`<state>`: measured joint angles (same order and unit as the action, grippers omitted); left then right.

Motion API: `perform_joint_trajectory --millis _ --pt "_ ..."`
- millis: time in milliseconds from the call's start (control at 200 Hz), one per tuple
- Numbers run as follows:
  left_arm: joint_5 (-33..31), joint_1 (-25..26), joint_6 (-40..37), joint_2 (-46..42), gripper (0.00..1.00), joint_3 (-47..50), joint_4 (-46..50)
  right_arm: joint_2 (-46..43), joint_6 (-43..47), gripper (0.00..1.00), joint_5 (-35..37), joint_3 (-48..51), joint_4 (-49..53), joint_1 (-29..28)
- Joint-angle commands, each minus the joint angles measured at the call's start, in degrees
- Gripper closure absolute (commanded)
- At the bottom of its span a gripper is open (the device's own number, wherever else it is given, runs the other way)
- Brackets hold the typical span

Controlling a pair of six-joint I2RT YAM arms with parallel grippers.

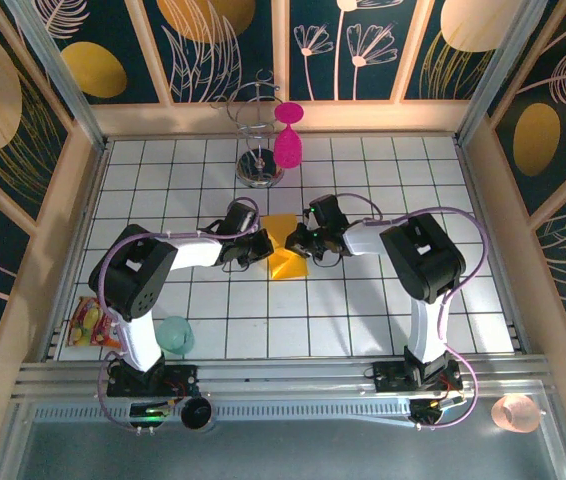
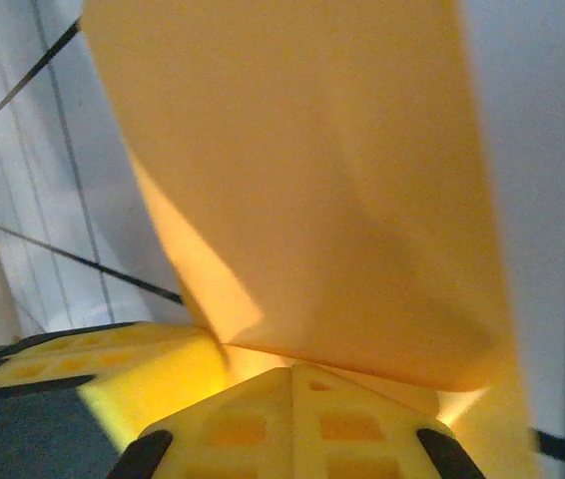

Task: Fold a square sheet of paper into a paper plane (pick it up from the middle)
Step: Fold the triangle a second time at the center of the table.

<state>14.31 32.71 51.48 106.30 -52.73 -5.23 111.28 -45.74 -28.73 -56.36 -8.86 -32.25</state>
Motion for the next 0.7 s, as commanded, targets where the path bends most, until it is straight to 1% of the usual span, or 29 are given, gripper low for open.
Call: perform_joint_trajectory --millis 0,190,355,425,526,606,696 --pt "-4.02 0.06 -0.85 2.35 1.00 0.95 5.67 -0.31 0.17 1.00 2.51 2.92 -0.28 1.83" --pt "-4.20 0.04 -0.85 2.70 1.00 1.45 5.59 -2.87 -0.37 1.00 4.91 5.38 -0.73 5.59" --pt "-3.76 0.00 -1.54 2.61 1.00 0.71 5.41 -7.00 0.23 1.00 8.18 5.96 0.41 8.05" --pt "-3.50 0.07 -1.91 2.55 1.00 0.20 5.38 -8.95 1.55 1.00 9.03 5.41 0.85 7.58" --pt "-3.14 0.07 -2.68 2.43 1.00 -0.76 5.37 -10.21 3.49 1.00 8.01 3.96 0.98 5.29" --pt "-2.82 0.05 -3.18 2.62 1.00 -1.47 5.56 -9.05 4.16 1.00 6.20 2.27 1.10 2.95" --pt "-2.50 0.01 -3.36 2.69 1.00 -1.81 5.43 -6.45 2.87 1.00 3.63 1.19 -0.15 1.25"
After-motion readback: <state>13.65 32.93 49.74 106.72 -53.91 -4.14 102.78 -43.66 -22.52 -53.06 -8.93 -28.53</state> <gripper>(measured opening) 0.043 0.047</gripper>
